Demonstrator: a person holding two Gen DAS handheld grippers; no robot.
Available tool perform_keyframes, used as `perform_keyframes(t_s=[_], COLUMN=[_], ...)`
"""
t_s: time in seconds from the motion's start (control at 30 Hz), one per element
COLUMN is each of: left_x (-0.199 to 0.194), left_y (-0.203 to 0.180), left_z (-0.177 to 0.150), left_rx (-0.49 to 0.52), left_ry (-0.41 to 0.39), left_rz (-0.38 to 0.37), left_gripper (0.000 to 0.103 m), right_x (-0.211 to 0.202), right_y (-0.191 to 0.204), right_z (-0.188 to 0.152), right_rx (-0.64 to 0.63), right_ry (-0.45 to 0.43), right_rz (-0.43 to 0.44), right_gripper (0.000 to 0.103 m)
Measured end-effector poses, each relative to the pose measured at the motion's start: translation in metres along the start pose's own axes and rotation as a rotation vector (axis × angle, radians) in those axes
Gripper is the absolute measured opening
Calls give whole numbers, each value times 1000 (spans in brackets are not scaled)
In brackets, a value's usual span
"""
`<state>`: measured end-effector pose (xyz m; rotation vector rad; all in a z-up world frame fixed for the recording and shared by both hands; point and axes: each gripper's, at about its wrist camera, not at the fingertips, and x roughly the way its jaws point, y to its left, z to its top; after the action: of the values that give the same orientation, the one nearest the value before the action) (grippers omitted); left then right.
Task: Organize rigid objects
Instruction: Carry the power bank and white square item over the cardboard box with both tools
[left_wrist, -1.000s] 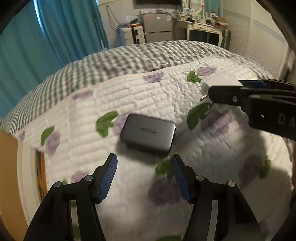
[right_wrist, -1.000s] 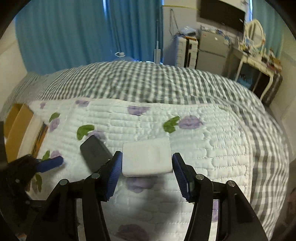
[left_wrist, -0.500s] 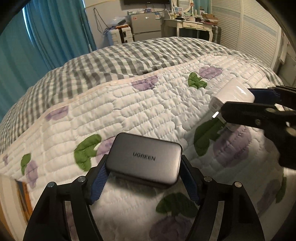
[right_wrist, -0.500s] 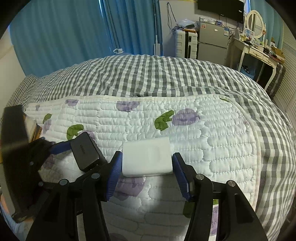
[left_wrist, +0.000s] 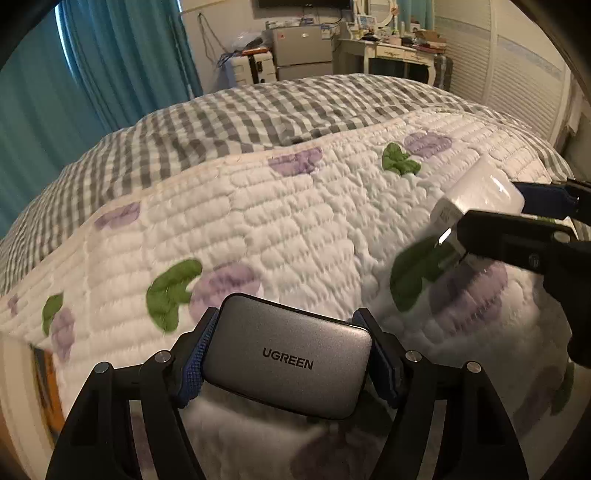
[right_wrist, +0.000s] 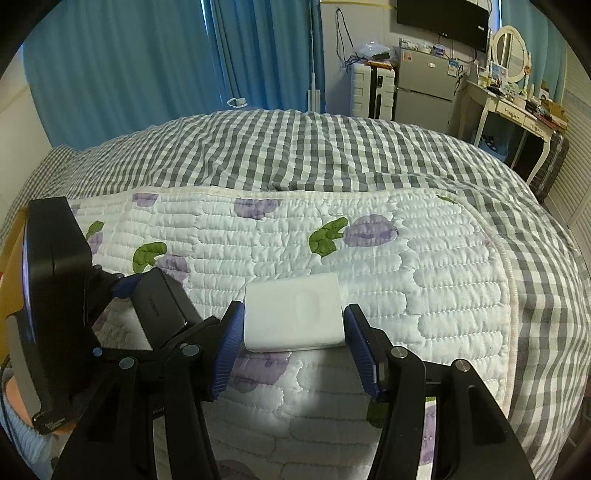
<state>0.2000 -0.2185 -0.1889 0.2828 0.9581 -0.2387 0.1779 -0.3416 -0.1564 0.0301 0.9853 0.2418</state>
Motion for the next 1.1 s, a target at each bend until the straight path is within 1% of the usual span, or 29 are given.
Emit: perform_keyframes(t_s=[0.07, 0.13, 0.2, 0.3, 0.43, 0.63, 0.67, 0.83, 1.0, 1.1], left_x=[-7, -15, -29, -49, -84, -155, -173, -237, -286, -307], left_y=[-1, -2, -2, 2, 8, 33, 40, 68, 100, 123], left_z=[-5, -11, -18, -24, -29, -26, -26, -30, -42, -53], left_rx=[-5, 1, -4, -20, -27, -46, -48, -75, -106, -130], left_ry=[26, 31, 14, 9, -23, -95, -115, -192, -259, -284], left_rz=[12, 28, 52, 44, 51, 72, 83, 100, 113, 122], left_gripper=[74, 74, 74, 74, 74, 74, 74, 74, 74, 74], right_x=[-5, -11, -22, -39, -68, -115, -122, -173, -221, -242], right_y=[1, 4, 8, 16, 32, 58, 62, 97, 138, 168], right_z=[-2, -3, -4, -4, -5, -2, -3, 1, 11, 16], right_rx=[-8, -18, -34, -58, -82, -75, -76, -116, -159, -192], right_ry=[-11, -23, -49, -78, -119, -169, -175, -221, -283, -310], right_rz=[-10, -23, -44, -71, -89, -84, -82, -99, -91, -71], right_gripper=[55, 55, 55, 55, 55, 55, 55, 55, 55, 55])
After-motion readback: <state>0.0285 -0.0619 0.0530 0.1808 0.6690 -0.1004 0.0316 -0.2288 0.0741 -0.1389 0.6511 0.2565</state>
